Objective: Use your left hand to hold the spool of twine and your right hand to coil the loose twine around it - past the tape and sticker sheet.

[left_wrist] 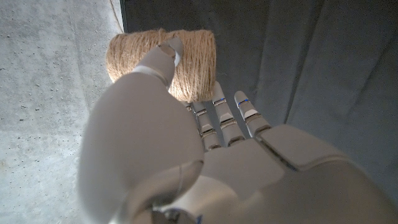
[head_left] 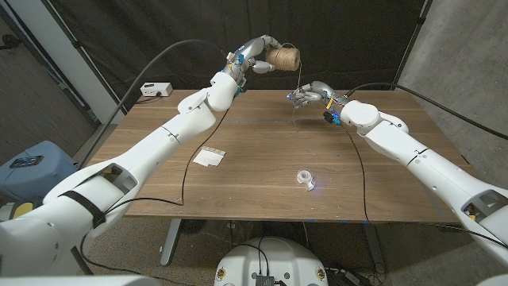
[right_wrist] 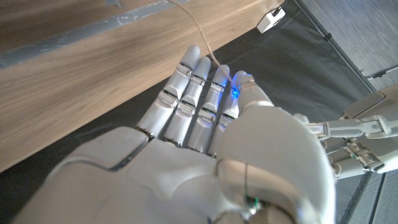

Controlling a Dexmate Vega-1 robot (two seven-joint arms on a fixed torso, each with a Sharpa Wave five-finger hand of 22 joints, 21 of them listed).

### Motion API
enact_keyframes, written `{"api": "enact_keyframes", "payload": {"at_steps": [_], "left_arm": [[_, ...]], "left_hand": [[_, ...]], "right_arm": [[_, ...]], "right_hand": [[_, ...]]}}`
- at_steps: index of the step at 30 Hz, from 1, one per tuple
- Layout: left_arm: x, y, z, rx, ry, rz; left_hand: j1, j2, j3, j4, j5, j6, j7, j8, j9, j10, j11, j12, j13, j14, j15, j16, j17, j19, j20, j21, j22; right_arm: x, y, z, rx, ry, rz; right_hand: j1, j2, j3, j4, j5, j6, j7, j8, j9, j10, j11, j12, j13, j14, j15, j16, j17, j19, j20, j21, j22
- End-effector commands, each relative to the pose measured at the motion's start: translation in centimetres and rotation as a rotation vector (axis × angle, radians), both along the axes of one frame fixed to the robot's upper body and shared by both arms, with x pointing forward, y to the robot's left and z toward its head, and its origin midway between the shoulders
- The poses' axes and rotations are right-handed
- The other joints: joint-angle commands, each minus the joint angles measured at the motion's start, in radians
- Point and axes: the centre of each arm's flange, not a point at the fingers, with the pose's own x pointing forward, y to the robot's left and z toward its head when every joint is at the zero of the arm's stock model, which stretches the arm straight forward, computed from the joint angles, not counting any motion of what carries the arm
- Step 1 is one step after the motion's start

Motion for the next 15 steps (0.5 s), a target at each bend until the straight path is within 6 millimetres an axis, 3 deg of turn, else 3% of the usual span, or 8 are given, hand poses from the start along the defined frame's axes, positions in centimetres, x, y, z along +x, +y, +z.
{"api": "enact_keyframes", "payload": {"at_steps": [1,15], "left_arm": [[-0.2,0.4,-0.2,0.000,0.008,0.028],[-1.0,1.5,-1.0,-0.007,0.020,0.076]], "left_hand": [[0.015,0.044,0.009,0.005,0.004,0.025,0.023,0.121,0.077,0.042,0.020,0.004,0.230,0.017,-0.010,0.005,0.003,-0.004,0.001,0.004,0.000],[0.020,0.044,0.011,0.003,0.004,0.025,0.024,0.121,0.079,0.041,0.021,0.004,0.232,0.015,-0.007,0.004,0.003,-0.006,0.003,0.005,0.000]], "right_arm": [[-0.6,1.3,-0.3,0.005,-0.001,0.024],[-1.9,3.7,-1.4,-0.005,0.010,0.070]], "right_hand": [[0.012,-0.003,-0.002,-0.001,-0.004,0.009,-0.002,0.004,0.002,0.008,0.002,0.002,0.000,0.009,-0.118,-0.001,0.004,-0.007,-0.066,0.010,0.003],[0.013,-0.003,-0.003,0.000,-0.004,0.013,0.001,0.003,0.002,0.018,0.004,0.004,0.000,0.018,-0.117,0.002,0.007,-0.003,-0.066,0.013,0.003]]}}
